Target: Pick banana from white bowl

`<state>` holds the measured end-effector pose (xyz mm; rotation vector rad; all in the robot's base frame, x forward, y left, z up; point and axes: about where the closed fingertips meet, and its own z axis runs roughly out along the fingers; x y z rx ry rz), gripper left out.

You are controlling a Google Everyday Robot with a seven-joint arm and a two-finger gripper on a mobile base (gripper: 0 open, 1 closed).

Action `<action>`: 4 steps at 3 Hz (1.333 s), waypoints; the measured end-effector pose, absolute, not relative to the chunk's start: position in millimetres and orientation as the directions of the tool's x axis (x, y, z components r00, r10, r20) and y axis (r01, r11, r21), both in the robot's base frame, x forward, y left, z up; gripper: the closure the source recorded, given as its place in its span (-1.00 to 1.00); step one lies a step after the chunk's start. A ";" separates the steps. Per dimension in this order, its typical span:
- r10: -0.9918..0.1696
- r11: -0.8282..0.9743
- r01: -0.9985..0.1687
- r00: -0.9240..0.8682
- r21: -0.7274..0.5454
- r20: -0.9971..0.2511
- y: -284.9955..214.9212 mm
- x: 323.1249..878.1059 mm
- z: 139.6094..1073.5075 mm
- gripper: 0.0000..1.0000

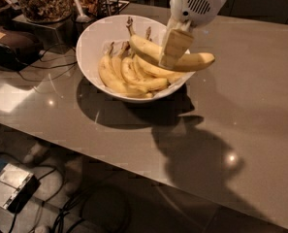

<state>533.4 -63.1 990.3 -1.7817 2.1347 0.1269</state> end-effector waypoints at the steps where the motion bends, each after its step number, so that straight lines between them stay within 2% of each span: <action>1: -0.936 0.231 -0.962 -0.178 -0.146 -0.304 -79.8 519.7 991.2 1.00; 4: -0.907 0.364 -0.927 -0.331 -0.090 -0.259 -131.2 481.2 977.8 1.00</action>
Offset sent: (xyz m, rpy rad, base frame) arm -0.0513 -0.0650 -0.0086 -0.0803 0.1111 -0.1448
